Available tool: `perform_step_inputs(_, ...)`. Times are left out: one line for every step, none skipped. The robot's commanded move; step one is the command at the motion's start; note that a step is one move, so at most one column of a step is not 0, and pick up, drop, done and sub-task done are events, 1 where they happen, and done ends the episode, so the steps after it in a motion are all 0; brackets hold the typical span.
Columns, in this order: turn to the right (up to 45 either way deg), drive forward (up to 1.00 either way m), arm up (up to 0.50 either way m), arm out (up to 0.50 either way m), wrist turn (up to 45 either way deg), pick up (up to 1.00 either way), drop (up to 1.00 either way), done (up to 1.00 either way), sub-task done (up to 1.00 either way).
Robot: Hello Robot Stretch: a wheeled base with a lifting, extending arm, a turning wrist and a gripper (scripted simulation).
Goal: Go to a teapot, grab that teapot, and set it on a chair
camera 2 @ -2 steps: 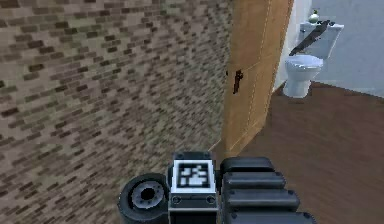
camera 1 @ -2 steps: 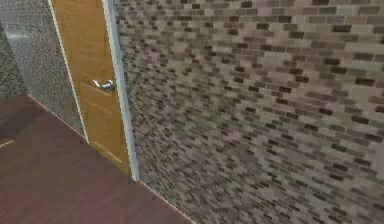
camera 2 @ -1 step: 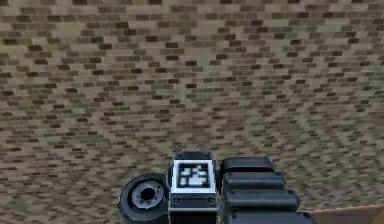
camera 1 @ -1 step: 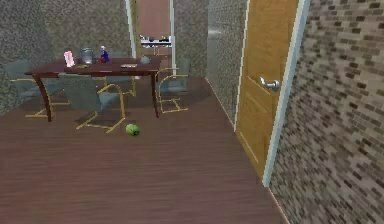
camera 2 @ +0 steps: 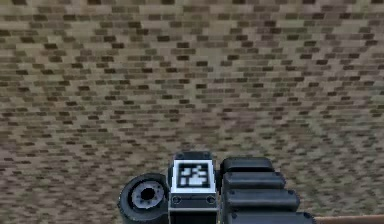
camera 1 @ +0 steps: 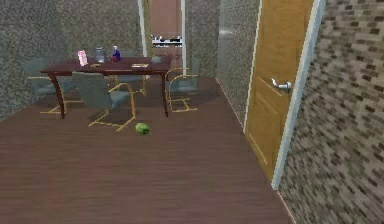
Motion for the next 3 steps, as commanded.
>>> perform_step_inputs(45.0,0.0,0.0,0.0,0.0,0.0,0.0,0.0,0.0)
perform_step_inputs(45.0,0.0,0.0,0.0,0.0,0.0,0.0,0.0,0.0)
perform_step_inputs(42.0,0.0,0.0,0.0,0.0,0.0,0.0,0.0,0.0)
